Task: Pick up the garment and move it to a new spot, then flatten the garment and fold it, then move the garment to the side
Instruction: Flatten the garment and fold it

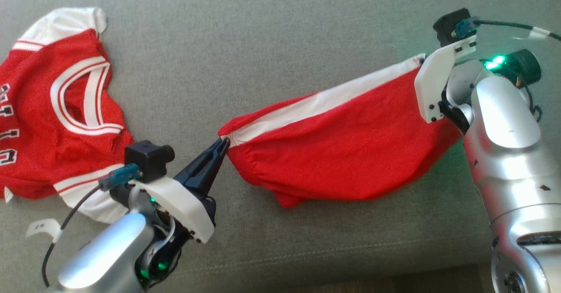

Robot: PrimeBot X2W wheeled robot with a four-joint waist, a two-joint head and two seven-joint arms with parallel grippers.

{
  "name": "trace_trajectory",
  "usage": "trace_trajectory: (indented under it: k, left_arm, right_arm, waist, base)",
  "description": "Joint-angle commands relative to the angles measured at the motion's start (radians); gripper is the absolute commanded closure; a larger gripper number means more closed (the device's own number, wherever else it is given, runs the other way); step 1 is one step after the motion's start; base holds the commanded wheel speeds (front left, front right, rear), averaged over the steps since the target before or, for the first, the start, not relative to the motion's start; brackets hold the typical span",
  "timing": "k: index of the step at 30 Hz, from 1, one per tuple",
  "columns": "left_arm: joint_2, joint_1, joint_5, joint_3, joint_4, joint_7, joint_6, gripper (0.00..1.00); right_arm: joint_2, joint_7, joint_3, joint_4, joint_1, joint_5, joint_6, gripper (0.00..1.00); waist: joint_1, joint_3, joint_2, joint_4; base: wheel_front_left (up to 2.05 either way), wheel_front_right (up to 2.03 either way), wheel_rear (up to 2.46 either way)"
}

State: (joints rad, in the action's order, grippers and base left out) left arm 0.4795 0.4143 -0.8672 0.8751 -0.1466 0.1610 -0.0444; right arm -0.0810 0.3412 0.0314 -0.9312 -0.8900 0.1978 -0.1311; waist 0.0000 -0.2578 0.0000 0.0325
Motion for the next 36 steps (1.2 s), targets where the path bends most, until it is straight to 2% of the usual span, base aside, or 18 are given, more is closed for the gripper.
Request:
trace_trajectory:
  k: [1,10,15,21,25,27,30,33,35,36]
  left_arm:
    - [0.022,0.034,0.011,-0.047,0.021,0.016,-0.005,1.00]
    - [0.039,0.111,0.036,-0.147,0.042,0.079,-0.024,1.00]
    - [0.044,0.292,0.056,-0.190,0.016,0.052,0.008,1.00]
    - [0.015,0.622,0.104,-0.222,-0.110,0.004,0.069,1.00]
    - [-0.011,0.869,0.229,-0.213,-0.245,0.047,0.086,1.00]
    - [-0.026,0.979,0.300,-0.216,-0.300,0.079,0.080,1.00]
    - [-0.049,1.091,0.387,-0.228,-0.340,0.099,0.082,1.00]
    - [-0.061,1.110,0.459,-0.273,-0.283,0.100,0.096,1.00]
    - [-0.071,1.054,0.487,-0.305,-0.236,0.100,0.113,1.00]
    - [-0.086,0.957,0.482,-0.309,-0.232,0.100,0.142,1.00]
  right_arm:
    - [0.006,-0.016,-0.013,0.038,-0.046,0.007,0.000,1.00]
    - [0.003,-0.186,0.042,0.105,-0.074,-0.016,0.000,1.00]
    - [-0.022,-0.271,0.086,0.142,-0.154,-0.027,0.000,1.00]
    - [-0.041,-0.341,0.097,0.142,-0.340,-0.006,0.000,1.00]
    - [-0.049,-0.433,0.129,0.152,-0.493,0.058,0.000,1.00]
    - [-0.046,-0.492,0.165,0.169,-0.554,0.102,0.000,1.00]
    - [-0.041,-0.549,0.229,0.196,-0.616,0.163,0.000,1.00]
    - [-0.024,-0.575,0.272,0.218,-0.626,0.200,0.000,1.00]
    - [-0.010,-0.583,0.280,0.220,-0.594,0.213,0.000,1.00]
    - [0.004,-0.588,0.274,0.215,-0.540,0.210,0.000,1.00]
  waist:
    - [0.0000,0.016,0.0000,0.007]
    - [0.0000,0.090,0.0000,0.045]
    - [0.0000,0.083,0.0000,0.070]
    - [0.0000,-0.011,0.0000,0.109]
    - [0.0000,-0.111,0.0000,0.133]
    - [0.0000,-0.158,0.0000,0.142]
    - [0.0000,-0.222,0.0000,0.143]
    - [0.0000,-0.270,0.0000,0.139]
    - [0.0000,-0.290,0.0000,0.134]
    - [0.0000,-0.298,0.0000,0.128]
  base:
    - [0.00,0.00,0.00]
    - [0.00,0.00,0.00]
    - [0.00,0.00,0.00]
    - [0.00,0.00,0.00]
    - [0.00,0.00,0.00]
    - [0.00,0.00,0.00]
    - [0.00,0.00,0.00]
    - [0.00,0.00,0.00]
    - [0.00,0.00,0.00]
    - [0.00,0.00,0.00]
